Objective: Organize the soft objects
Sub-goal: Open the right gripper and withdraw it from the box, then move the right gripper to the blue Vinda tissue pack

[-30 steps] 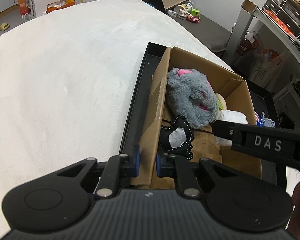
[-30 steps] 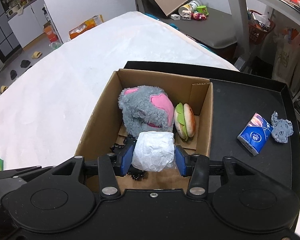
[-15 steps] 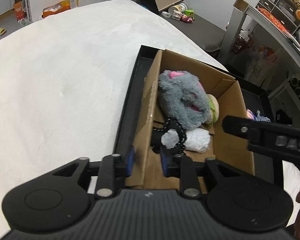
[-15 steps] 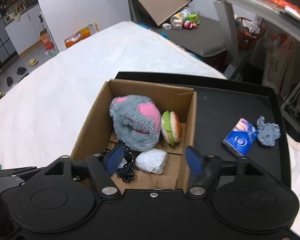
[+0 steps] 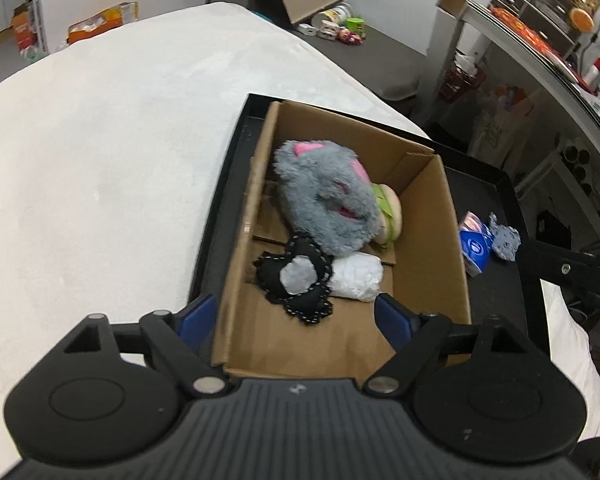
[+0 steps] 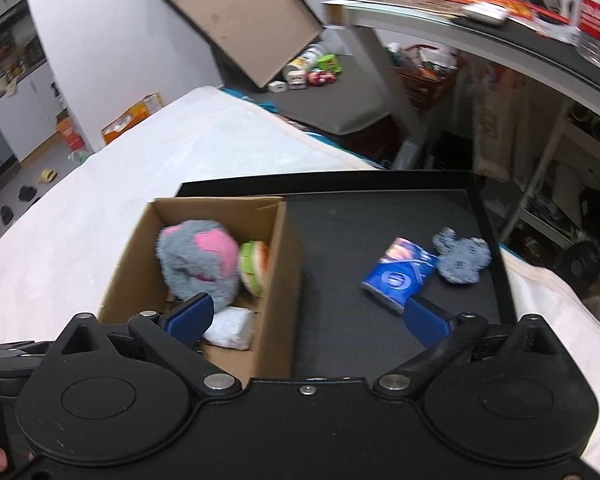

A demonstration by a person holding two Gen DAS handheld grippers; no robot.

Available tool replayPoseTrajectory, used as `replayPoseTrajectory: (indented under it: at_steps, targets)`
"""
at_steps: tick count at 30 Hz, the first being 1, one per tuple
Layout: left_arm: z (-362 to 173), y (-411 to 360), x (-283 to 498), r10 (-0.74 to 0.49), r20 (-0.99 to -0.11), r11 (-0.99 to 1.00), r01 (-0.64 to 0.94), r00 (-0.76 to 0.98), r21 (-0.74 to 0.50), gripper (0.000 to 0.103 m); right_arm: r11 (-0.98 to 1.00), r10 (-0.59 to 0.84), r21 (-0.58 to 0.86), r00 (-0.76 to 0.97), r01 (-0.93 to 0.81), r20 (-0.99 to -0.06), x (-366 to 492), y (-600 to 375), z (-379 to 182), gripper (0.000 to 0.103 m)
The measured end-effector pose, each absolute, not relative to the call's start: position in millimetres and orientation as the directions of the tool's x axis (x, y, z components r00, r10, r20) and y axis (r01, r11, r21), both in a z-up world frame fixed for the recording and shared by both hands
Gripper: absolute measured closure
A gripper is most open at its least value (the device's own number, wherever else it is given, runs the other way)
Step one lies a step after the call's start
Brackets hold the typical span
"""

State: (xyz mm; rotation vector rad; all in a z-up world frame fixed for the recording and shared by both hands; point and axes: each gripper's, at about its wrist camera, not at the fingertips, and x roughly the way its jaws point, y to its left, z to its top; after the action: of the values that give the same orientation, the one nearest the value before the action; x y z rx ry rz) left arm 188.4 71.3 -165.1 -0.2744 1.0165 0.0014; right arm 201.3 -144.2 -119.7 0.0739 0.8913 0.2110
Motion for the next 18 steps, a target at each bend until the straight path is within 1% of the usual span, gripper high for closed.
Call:
replayPoseTrajectory:
  at_steps: [12, 18]
  targets:
    - [-167.5, 56.4, 194.5, -0.07, -0.849, 0.978, -0.13, 0.523, -0.16, 0.009, 0.979, 0.204, 0.172, 0.606, -0.111, -0.768, 207.9, -193.4, -136.2, 0.0]
    - [-171.5, 45.0, 197.4, -0.025, -0.857, 0.989, -0.113, 0.515, -0.097, 0.008, 0.974, 0.217, 0.209, 0.6, -0.083, -0.77, 214.5, -212.1, -150.8, 0.0]
